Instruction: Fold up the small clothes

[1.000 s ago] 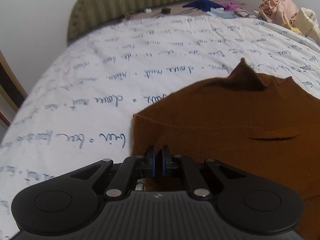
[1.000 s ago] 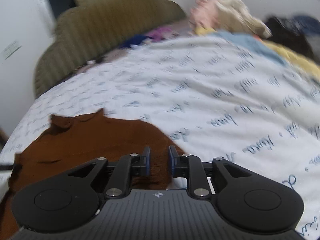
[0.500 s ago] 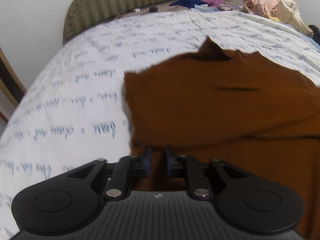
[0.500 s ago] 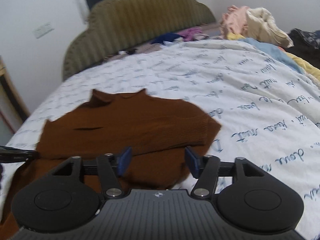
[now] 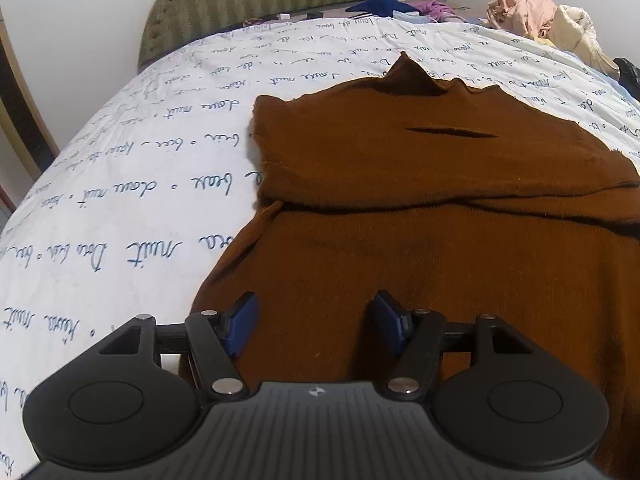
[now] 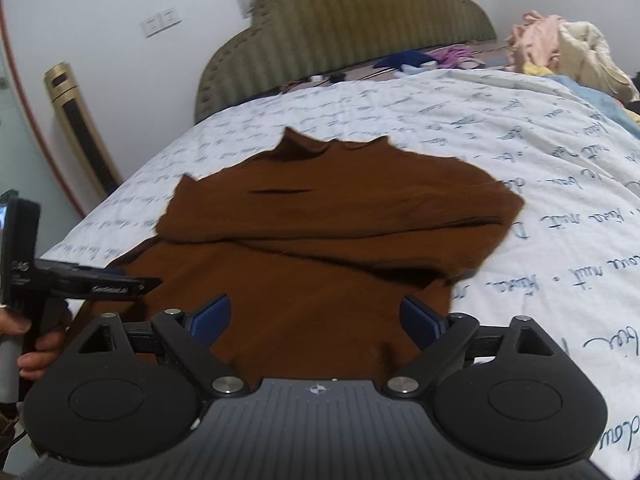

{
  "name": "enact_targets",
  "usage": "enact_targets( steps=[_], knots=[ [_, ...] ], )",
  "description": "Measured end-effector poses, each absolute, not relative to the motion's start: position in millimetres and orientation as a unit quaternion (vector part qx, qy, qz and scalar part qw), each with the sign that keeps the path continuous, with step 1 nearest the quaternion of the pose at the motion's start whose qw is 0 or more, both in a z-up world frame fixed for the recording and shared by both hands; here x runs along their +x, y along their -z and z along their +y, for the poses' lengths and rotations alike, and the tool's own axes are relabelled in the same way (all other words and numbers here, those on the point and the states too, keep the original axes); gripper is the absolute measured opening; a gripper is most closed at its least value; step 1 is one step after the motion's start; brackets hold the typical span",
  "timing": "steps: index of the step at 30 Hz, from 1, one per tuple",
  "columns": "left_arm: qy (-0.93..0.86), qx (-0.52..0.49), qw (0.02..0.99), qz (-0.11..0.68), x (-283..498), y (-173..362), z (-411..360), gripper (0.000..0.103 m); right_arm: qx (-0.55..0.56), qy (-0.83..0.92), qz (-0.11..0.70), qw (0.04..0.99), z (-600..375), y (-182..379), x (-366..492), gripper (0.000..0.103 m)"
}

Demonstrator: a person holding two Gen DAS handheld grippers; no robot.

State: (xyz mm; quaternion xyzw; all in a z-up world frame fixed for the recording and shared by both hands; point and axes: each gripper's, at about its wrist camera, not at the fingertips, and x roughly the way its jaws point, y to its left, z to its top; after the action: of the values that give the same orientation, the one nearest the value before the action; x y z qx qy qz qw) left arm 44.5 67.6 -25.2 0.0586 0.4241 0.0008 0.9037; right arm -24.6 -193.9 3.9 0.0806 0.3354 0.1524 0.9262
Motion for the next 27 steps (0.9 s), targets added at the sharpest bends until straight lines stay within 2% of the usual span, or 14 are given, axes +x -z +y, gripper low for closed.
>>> enact_targets(
  steps=[3,5,9,10,13,15,27],
  knots=[
    [-0.006,0.061,0.905,0.421,37.9,25.9,68.9,0.066,0.036,-0.157,0.334,0.928,-179.1,-10.4,-34.9,0.1],
    [-0.009,0.06,0.906,0.419,33.7,26.3,69.5,0.067,0.02,-0.184,0.334,0.924,-170.1,-16.3,-43.8,0.1],
    [-0.012,0.061,0.907,0.416,25.5,26.3,70.1,0.067,0.236,-0.377,0.339,0.829,-191.8,-22.0,-47.3,0.102],
    [-0.013,0.061,0.907,0.416,23.6,26.0,70.4,0.067,0.249,-0.379,0.332,0.827,-193.9,-23.7,-48.9,0.102],
    [-0.011,0.06,0.908,0.414,16.1,24.5,72.3,0.067,0.138,-0.269,0.337,0.892,-182.6,-26.8,-55.1,0.103],
    [-0.01,0.06,0.909,0.413,9.9,23.2,74.6,0.068,0.093,-0.225,0.355,0.903,-178.4,-18.5,-55.9,0.103],
    [-0.026,0.051,0.909,0.413,-20.2,22.8,88.0,0.068,0.088,-0.182,0.387,0.9,-197.8,11.9,-96.9,0.103]
  ],
)
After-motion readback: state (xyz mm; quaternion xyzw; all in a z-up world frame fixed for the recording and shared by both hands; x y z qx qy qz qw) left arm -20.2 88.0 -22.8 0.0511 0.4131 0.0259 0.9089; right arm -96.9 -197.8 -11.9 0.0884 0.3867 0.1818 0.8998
